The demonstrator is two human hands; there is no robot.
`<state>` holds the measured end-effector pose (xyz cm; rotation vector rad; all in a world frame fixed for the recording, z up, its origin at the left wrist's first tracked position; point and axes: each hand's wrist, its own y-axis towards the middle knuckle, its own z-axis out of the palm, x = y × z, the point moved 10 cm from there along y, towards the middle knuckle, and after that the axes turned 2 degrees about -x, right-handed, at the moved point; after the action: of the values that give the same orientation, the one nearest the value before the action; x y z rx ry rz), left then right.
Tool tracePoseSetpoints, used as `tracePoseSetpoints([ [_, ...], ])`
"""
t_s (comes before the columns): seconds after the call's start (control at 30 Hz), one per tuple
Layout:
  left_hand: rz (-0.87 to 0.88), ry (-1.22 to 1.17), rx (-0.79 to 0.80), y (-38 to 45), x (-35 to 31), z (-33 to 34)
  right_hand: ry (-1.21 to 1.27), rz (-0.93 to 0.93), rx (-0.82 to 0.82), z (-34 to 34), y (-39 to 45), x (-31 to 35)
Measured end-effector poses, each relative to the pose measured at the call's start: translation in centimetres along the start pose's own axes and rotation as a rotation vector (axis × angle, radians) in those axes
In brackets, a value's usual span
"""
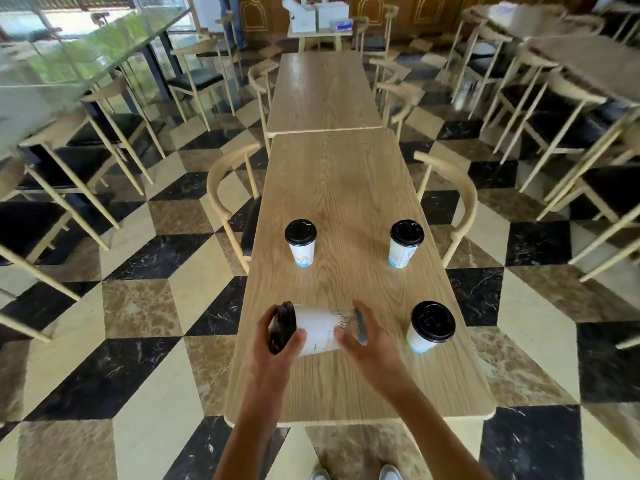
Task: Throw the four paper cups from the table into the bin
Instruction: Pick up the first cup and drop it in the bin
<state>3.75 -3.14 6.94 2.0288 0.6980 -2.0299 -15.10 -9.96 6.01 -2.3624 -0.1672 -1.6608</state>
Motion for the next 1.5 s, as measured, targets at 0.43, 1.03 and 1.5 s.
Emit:
tracePoseSetpoints([
  [0.43,0.092,-0.031,0.474,-9.3,-3.9,19.9,0.045,0.02,-0.476,-20.0,-13.5,-3.3],
  [1.03,0.111,0.053,1.291,-49.7,0.5,58.2,0.319,0.25,-1.248,-51.4,-54.7,-19.7],
  [1.5,0.07,0.12,1.827,-76.0,6.5,81.2,0.348,0.48,-1.792,-67.1,-77.2,-30.0],
])
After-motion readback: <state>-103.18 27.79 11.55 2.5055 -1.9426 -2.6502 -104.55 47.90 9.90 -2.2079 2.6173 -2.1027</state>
